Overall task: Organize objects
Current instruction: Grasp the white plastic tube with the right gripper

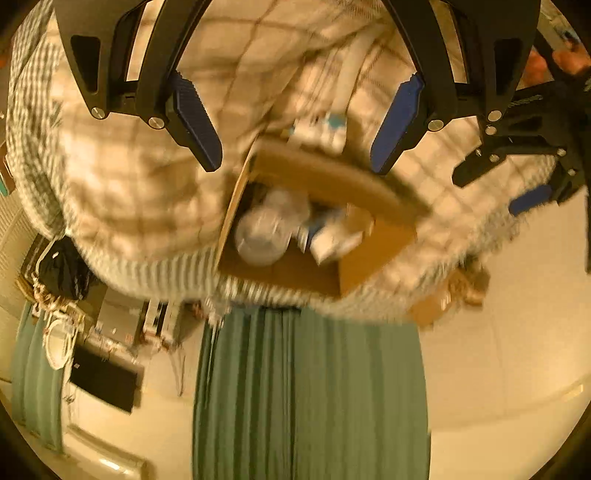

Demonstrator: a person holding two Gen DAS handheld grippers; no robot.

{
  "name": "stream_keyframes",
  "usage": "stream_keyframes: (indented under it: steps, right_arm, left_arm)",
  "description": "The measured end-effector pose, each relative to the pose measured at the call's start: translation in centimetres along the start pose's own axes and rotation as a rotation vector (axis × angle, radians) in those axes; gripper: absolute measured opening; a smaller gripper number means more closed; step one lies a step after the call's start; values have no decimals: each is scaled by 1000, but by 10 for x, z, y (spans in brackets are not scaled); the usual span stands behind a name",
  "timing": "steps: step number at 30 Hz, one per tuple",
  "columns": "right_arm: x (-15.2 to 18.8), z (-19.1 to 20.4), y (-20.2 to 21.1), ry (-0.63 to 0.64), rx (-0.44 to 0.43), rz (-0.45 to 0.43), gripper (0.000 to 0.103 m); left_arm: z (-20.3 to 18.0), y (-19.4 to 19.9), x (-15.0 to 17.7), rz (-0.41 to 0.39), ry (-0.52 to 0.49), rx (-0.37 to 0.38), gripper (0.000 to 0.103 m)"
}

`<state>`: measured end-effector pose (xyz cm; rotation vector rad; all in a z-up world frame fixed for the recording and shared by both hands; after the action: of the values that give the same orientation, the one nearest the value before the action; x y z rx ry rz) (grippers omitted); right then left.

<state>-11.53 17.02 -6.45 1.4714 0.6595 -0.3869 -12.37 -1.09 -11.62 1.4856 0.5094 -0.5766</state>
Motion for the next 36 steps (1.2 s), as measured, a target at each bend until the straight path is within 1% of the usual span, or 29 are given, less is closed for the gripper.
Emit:
stream_keyframes:
  steps: [1, 3, 4, 5, 7, 8, 11, 13, 15, 16, 18, 19, 20, 21, 24, 26, 31, 34, 36]
  right_arm:
    - [8, 4, -12, 7, -2, 35, 80]
    - [25, 10, -36, 17, -19, 106, 69]
    - [31, 13, -45, 22, -27, 142, 68]
    - [39, 16, -56, 21, -39, 182, 67]
    - [48, 19, -69, 17, -55, 230, 62]
    - [53, 23, -75, 23, -63, 256, 56]
    - [64, 30, -89, 44, -73, 312, 55]
    - [69, 35, -96, 59, -73, 343, 53]
    - [74, 39, -105, 78, -74, 382, 44]
    - [78, 41, -110, 86, -74, 403, 42]
    - [85, 42, -119, 104, -53, 440, 34]
    - [88, 44, -121, 109, -64, 453, 32]
    - [91, 47, -122, 116, -80, 463, 26]
    - [92, 49, -122, 125, -86, 467, 15]
    - [93, 51, -112, 144, -89, 437, 9]
    - [89, 47, -95, 128, -117, 389, 9]
    - [76, 30, -48, 86, -155, 270, 9]
    - [66, 18, -20, 69, -148, 204, 9]
    - [64, 15, -6, 55, -171, 171, 9]
  left_arm:
    - [0, -6, 5, 12, -5, -13, 101]
    - [0, -17, 14, 31, -28, -27, 101]
    - [0, -22, 18, 46, -36, -32, 101]
    - [2, -27, 22, 60, -34, -32, 101]
    - [4, -32, 27, 81, -22, -20, 101]
    - [6, -34, 29, 88, -15, -17, 101]
    - [13, -37, 32, 103, 15, -12, 101]
    - [16, -37, 33, 106, 29, -4, 101]
    - [18, -37, 34, 109, 38, -2, 101]
    - [18, -37, 35, 112, 40, -2, 101]
    - [17, -37, 35, 114, 40, -1, 101]
    - [17, -36, 35, 115, 40, -3, 101]
    - [17, -36, 35, 114, 38, -3, 101]
    - [17, -36, 35, 114, 39, -2, 101]
    - [17, -33, 35, 108, 40, -9, 101]
    - [18, -31, 34, 107, 43, -14, 101]
    - [14, -27, 29, 99, 34, -23, 101]
    - [5, -24, 25, 97, 21, -12, 101]
    - [-4, -22, 22, 95, 7, 2, 101]
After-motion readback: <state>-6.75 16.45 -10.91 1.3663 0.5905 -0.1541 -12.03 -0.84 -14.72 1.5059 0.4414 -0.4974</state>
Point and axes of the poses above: each gripper's, at about its wrist camera, not at the fingertips, and y roughly against the way its jaws point, z to its left, x to its underside, the point moved 7 cm from there along -y, roughly the way its jaws point, and after that the axes turned 9 degrees about z, right-handed, at the moved point
